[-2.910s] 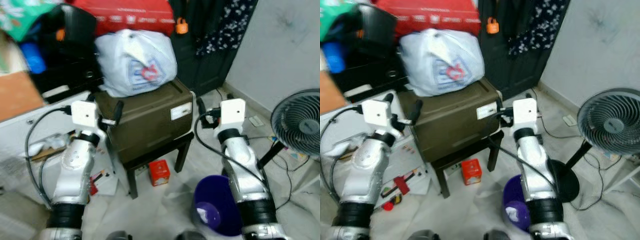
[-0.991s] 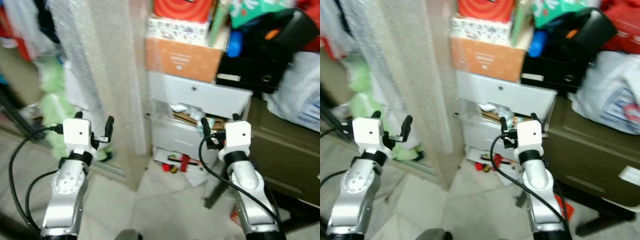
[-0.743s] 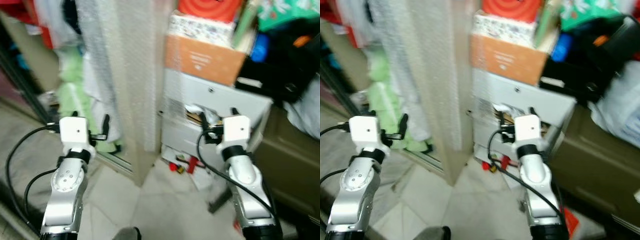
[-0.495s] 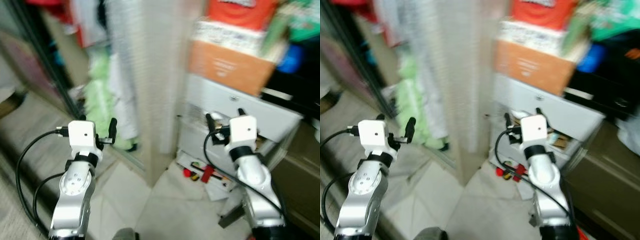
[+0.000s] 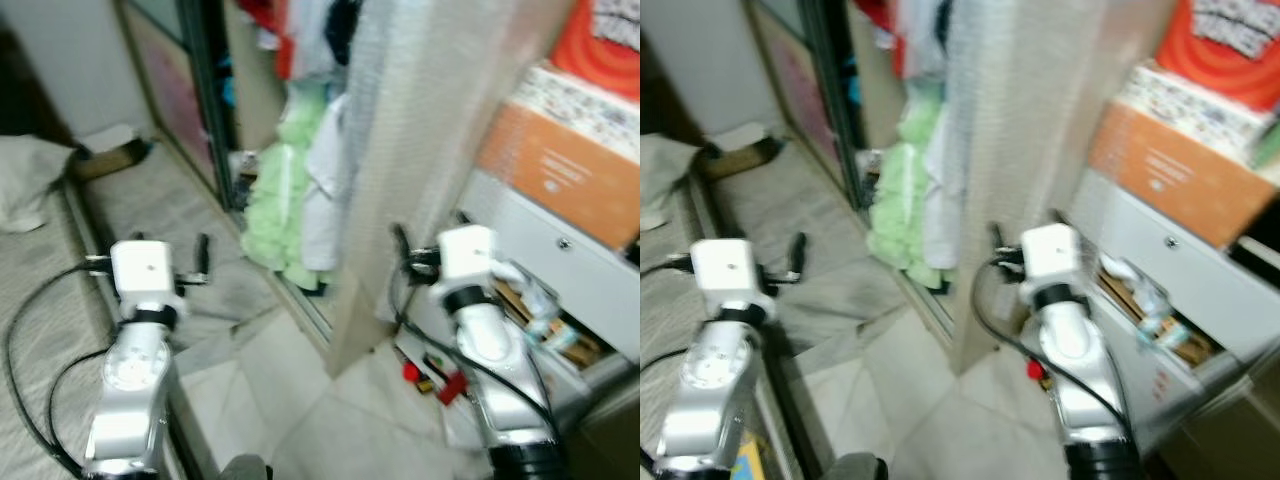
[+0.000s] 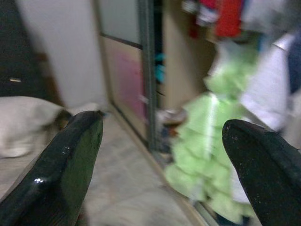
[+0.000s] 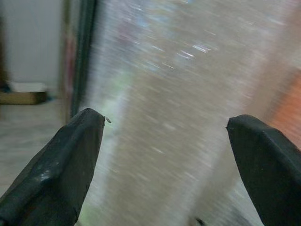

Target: Clean up the room

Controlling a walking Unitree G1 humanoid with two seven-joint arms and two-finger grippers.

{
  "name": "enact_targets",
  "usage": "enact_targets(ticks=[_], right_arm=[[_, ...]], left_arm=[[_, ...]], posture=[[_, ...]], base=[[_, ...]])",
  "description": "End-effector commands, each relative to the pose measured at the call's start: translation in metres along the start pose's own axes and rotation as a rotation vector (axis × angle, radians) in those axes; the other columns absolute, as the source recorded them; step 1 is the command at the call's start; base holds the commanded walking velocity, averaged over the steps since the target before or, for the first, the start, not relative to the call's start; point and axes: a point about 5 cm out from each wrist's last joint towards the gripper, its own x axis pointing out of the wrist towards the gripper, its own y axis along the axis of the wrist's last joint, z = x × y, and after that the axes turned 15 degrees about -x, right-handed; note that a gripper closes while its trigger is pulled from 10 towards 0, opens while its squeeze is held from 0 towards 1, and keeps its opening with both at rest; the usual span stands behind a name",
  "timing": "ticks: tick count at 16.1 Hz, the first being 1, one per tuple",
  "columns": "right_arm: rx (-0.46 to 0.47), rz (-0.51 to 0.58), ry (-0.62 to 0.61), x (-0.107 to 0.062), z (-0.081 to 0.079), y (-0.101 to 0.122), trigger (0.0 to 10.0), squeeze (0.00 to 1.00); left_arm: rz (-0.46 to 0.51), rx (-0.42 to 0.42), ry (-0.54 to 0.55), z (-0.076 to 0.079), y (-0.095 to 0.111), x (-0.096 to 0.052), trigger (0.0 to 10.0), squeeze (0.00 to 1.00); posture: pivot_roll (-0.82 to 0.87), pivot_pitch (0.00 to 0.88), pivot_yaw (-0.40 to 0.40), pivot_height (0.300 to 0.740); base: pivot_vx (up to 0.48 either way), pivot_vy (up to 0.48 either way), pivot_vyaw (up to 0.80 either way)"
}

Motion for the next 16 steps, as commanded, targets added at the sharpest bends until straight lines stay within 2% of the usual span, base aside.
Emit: enact_targets(ticks=[1,10,16], right_arm=[[-0.014,-0.004,-0.016,-0.0011,0.0076,-0.0014,10.0,0.00],[-0.017,0.002,-0.022,0.0007,0.0084,-0.0007,10.0,0.00],[-0.018,0.009,-0.025,0.0015,0.0087,0.0001,10.0,0.00]], left_arm=[[-0.008,0.001,-0.011,0.0056,-0.0017,0.0010,10.0,0.00],[-0.005,-0.002,-0.019,0.0067,-0.0012,0.0040,10.0,0.00],[-0.010,-0.004,-0.065,0.0107,-0.0009,0.0057,10.0,0.00]], posture=[[-0.02,0.000,-0.036,0.740],[-0.02,0.000,-0.034,0.740],[-0.02,0.000,-0.032,0.740]], base=[[0.000,0.000,0.80],[0.000,0.000,0.80],[0.000,0.000,0.08]])
